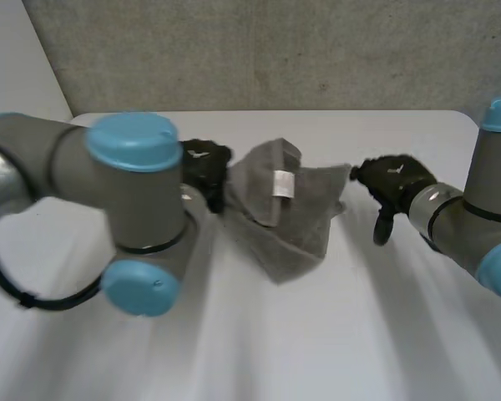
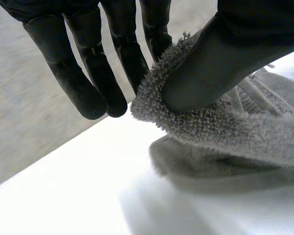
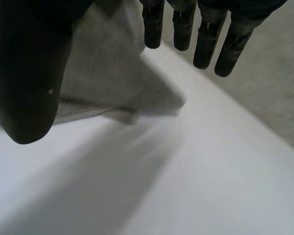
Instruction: Fold the towel.
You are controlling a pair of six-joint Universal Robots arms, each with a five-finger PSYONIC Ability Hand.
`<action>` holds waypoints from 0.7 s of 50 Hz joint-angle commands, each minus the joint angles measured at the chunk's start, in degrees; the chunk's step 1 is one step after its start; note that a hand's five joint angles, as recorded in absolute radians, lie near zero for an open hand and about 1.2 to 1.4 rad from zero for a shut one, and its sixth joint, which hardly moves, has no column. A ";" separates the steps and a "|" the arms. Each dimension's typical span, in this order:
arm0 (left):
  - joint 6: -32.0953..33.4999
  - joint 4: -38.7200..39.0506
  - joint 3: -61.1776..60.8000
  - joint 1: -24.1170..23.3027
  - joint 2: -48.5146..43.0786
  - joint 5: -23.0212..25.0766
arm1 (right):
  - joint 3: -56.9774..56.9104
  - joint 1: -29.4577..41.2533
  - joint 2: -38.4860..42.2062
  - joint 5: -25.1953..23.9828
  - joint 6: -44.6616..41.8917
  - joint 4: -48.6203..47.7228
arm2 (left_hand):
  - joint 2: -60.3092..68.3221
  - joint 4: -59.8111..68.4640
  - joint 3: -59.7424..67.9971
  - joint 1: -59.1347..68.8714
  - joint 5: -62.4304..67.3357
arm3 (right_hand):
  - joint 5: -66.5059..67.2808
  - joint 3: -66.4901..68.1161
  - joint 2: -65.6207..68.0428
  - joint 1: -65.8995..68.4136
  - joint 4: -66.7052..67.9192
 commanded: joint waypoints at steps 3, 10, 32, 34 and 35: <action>-13.35 4.98 -26.58 2.10 17.82 -1.70 | -0.59 4.05 2.46 -5.16 0.39 8.74 | -4.70 -6.57 -8.43 -2.38 -14.13 | -3.18 -4.05 -4.63 -3.45 -4.65; -15.11 7.26 -41.50 0.70 30.81 -1.62 | 0.47 7.31 3.17 -6.39 0.56 7.78 | -4.70 -6.57 -8.43 -2.38 -14.13 | -3.18 -4.05 -4.63 -3.45 -4.65; -15.19 10.87 -41.70 1.75 35.75 -1.70 | 1.00 11.62 11.25 -7.98 11.44 -3.47 | -4.70 -6.57 -8.43 -2.38 -14.13 | 27.27 26.39 25.82 27.00 25.80; -15.19 10.87 -41.52 1.75 35.75 -1.70 | 1.00 11.62 11.35 -8.07 12.69 -4.36 | -4.70 -6.57 -8.43 -2.38 -14.13 | 32.39 31.52 30.95 32.13 30.93; -15.19 10.87 -41.08 1.75 35.75 -1.70 | 1.00 11.71 11.35 -8.07 14.00 -5.40 | -4.70 -6.57 -8.43 -2.38 -14.13 | 40.06 39.18 38.61 39.79 38.59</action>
